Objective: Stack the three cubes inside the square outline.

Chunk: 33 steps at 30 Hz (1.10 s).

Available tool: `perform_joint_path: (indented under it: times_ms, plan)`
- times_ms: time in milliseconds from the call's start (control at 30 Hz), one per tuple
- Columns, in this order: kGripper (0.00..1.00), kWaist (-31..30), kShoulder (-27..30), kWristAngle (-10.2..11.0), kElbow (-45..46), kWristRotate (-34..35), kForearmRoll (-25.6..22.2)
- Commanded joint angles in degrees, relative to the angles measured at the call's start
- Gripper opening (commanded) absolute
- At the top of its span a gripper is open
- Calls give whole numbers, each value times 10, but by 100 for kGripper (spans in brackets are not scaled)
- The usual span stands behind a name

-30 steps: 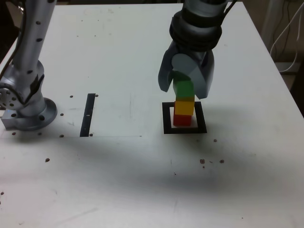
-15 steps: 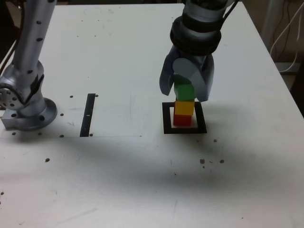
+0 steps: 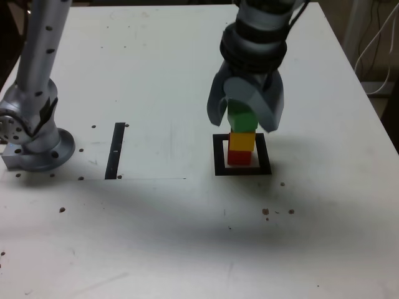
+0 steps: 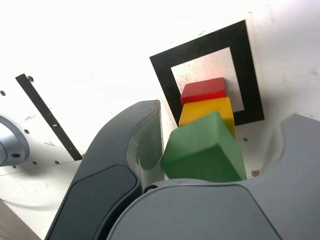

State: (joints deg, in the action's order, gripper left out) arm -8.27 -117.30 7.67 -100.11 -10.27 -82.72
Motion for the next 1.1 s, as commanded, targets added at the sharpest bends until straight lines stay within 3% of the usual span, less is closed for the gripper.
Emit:
perform_joint_path:
  times_ms: [0, 333, 600, 767, 1067]
  plan:
    - [99, 1, 23, 1, -6, 2, -2]
    - [99, 1, 152, 15, -4, 2, -48]
    - [99, 3, 235, 14, 92, 10, -58]
    - [99, 3, 277, 14, 195, 30, -37]
    - [99, 3, 306, 4, 368, 82, 49]
